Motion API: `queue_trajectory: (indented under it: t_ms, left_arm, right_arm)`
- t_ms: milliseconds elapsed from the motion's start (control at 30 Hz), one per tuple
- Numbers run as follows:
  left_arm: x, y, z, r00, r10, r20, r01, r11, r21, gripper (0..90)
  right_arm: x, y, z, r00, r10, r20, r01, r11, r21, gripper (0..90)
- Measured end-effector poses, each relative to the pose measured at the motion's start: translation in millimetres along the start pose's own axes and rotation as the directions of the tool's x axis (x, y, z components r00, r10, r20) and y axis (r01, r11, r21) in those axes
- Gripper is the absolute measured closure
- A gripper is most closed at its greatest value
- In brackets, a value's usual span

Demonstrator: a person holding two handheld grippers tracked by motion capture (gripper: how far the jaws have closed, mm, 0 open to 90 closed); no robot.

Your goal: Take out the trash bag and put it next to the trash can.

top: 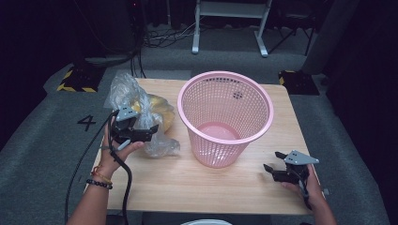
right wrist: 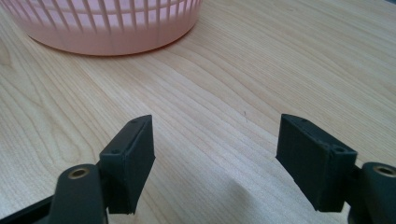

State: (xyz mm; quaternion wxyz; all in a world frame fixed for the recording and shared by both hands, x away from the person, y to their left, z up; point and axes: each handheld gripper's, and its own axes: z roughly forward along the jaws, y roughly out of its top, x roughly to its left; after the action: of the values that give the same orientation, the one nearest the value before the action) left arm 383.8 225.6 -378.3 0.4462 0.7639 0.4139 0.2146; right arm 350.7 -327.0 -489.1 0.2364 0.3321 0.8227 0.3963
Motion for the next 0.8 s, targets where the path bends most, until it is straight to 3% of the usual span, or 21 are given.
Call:
queue_trajectory:
  t_ms: [67,133,167,267,400,433,500,533,667,767,800]
  left_arm:
    - [-3.2,-6.9,-5.5,0.9999,-0.012,0.004,0.012,0.9999,0.002,16.4]
    - [-5.7,-11.6,-8.1,1.0,-0.004,0.002,0.004,1.0,0.004,16.5]
    - [-9.8,-21.8,-11.3,0.9997,0.005,0.025,-0.005,0.9998,0.02,16.4]
    - [-14.3,-36.0,-9.7,0.9995,0.017,0.028,-0.018,0.9993,0.031,16.9]
    - [-23.3,-67.8,0.8,0.9974,0.066,0.03,-0.068,0.9916,0.11,16.6]
    - [-28.1,-80.9,2.5,0.996,0.089,0.005,-0.089,0.9859,0.142,16.6]
    - [-29.0,-86.9,2.7,0.9963,0.086,0.002,-0.085,0.9852,0.149,16.6]
    - [-30.0,-98.0,2.5,0.9975,0.065,0.028,-0.069,0.9841,0.164,16.8]
    - [-33.0,-110.5,2.1,0.9955,0.093,0.019,-0.095,0.9789,0.181,16.6]
    - [-32.2,-120.0,2.6,0.9969,0.075,0.024,-0.078,0.9791,0.188,16.6]
    - [-30.4,-125.3,4.5,0.9976,0.069,0.01,-0.07,0.976,0.206,16.6]
  right_arm:
    - [0.3,-0.1,-0.3,1.0,-0.002,0.0,0.002,1.0,0.0,27.8]
    - [0.1,-0.3,-0.3,1.0,0.0,0.0,0.0,1.0,-0.001,27.8]
    - [-0.3,-0.5,-0.4,1.0,0.003,0.001,-0.003,1.0,-0.002,27.8]
    - [-0.5,-0.6,-0.7,1.0,0.003,0.003,-0.003,1.0,-0.002,27.8]
    - [-1.0,-1.4,0.0,1.0,0.002,0.007,-0.002,1.0,-0.003,27.7]
    - [-1.2,-1.5,0.0,1.0,0.002,0.006,-0.002,1.0,-0.004,27.7]
    - [-1.1,-1.6,0.0,1.0,0.002,0.006,-0.002,1.0,-0.004,27.7]
    - [-0.5,-2.0,0.1,1.0,-0.003,0.002,0.003,1.0,-0.003,27.7]
    - [0.2,-2.3,0.1,1.0,-0.006,0.001,0.006,1.0,-0.001,27.8]
    - [0.0,-2.6,0.5,1.0,-0.006,-0.001,0.006,1.0,-0.002,27.8]
    - [0.3,-3.4,0.7,1.0,-0.007,0.0,0.007,1.0,0.003,27.7]
